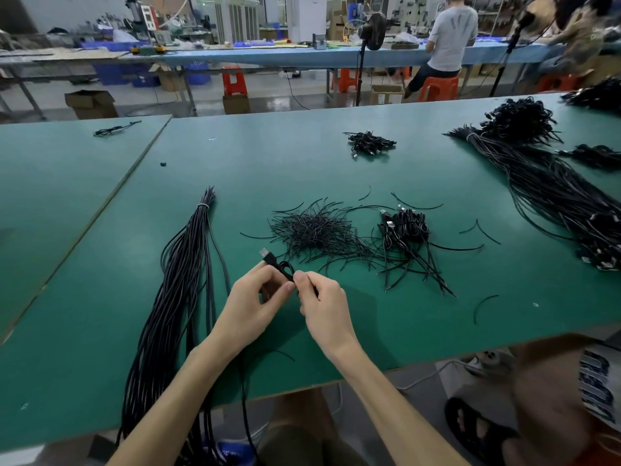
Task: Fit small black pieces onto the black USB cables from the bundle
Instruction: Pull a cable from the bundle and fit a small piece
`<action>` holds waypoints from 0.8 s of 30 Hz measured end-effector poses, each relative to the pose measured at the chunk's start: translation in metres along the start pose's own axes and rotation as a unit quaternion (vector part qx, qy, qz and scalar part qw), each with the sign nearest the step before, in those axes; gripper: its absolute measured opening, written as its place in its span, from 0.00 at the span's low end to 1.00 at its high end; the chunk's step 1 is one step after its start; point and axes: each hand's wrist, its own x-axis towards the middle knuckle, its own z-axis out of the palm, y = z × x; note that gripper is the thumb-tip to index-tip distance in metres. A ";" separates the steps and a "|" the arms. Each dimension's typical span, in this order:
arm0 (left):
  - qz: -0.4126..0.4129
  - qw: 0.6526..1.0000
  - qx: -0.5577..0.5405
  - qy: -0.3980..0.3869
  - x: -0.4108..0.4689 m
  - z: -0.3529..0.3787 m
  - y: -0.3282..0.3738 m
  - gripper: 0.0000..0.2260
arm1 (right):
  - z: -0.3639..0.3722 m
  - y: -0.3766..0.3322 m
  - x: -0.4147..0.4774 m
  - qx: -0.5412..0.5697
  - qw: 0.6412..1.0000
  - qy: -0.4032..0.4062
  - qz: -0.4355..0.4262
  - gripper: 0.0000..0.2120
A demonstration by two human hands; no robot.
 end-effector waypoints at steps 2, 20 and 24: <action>0.011 1.000 0.011 -0.003 -0.001 0.001 -0.001 0.05 | 0.000 0.000 0.000 -0.005 1.000 0.010 -0.002 0.21; 0.158 0.935 0.312 0.064 -0.009 0.005 0.006 0.10 | -0.002 0.004 0.000 0.016 0.999 0.031 0.021 0.22; 0.156 0.933 0.314 0.078 -0.009 0.005 0.007 0.09 | -0.001 0.004 0.001 0.017 0.999 0.036 0.027 0.22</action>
